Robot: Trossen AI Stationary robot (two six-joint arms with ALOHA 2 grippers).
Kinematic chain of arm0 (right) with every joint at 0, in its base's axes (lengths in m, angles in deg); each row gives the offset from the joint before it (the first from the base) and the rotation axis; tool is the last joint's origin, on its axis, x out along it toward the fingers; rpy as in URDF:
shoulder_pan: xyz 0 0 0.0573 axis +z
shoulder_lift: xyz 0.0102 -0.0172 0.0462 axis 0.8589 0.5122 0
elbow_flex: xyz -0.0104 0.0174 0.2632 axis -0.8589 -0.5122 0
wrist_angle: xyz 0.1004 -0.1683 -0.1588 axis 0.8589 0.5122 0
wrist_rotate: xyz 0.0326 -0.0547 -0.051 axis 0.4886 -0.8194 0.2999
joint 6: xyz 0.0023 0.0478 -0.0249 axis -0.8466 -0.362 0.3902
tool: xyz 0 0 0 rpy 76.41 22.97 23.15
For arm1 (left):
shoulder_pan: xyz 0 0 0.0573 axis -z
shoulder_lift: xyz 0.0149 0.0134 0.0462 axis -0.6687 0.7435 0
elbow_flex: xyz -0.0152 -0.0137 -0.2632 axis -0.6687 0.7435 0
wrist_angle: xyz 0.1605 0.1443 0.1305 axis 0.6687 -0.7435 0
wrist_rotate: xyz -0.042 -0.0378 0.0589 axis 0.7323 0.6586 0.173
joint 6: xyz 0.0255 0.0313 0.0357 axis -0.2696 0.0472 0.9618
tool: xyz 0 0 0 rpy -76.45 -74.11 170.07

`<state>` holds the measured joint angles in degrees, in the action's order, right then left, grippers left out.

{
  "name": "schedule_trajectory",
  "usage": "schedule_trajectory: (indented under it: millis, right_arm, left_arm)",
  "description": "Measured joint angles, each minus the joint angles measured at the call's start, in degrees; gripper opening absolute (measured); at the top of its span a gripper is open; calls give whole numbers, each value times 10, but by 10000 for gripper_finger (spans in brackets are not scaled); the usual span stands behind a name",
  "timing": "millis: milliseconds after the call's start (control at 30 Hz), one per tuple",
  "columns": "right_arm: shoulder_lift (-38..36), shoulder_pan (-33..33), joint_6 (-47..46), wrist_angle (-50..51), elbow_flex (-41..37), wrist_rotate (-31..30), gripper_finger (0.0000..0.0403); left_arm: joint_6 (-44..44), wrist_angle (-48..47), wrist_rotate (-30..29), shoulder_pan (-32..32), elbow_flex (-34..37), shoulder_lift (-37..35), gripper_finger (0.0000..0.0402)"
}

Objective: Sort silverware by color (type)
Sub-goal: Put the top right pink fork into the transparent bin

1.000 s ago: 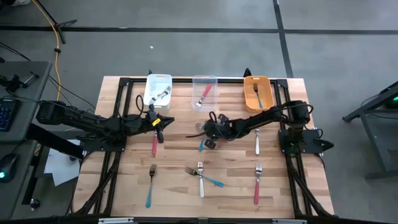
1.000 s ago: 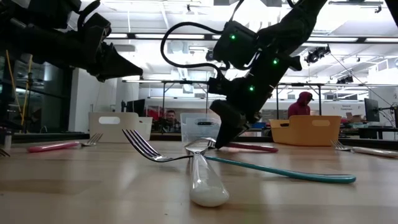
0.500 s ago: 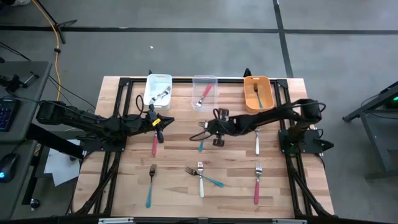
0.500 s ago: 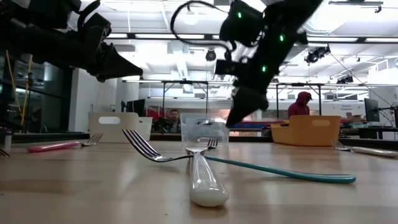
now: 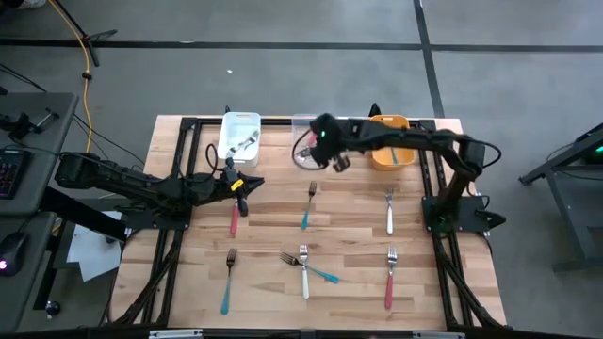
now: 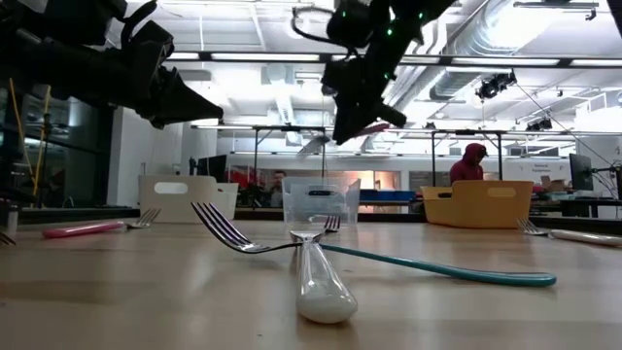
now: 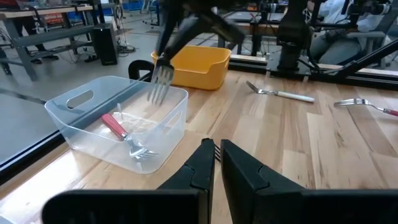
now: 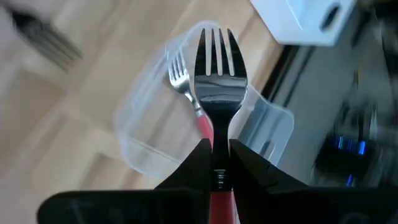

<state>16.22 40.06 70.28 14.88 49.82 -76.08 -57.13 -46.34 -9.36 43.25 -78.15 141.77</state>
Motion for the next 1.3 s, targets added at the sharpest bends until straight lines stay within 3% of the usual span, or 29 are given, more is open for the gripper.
schedule_trajectory:
  millis: [167, 433, 600, 1000, 1300]
  right_arm:
    - [24, -56, 153, -17, 0, 38, 33]
    - [51, -97, 226, -63, 2, 125, 33]
    - [71, -105, 257, -94, 4, 158, 33]
    - [166, -111, 266, 26, 127, 185, 32]
    - [183, -111, 243, 26, 132, 187, 34]
  left_arm:
    - [1, -3, -15, 0, 0, 0, 19]
    - [1, -4, -15, -1, 0, 2, 19]
    - [10, -4, -18, -1, 0, 2, 19]
    - [16, -1, -18, -1, 0, 2, 19]
    - [21, 1, -19, -2, 0, 2, 19]
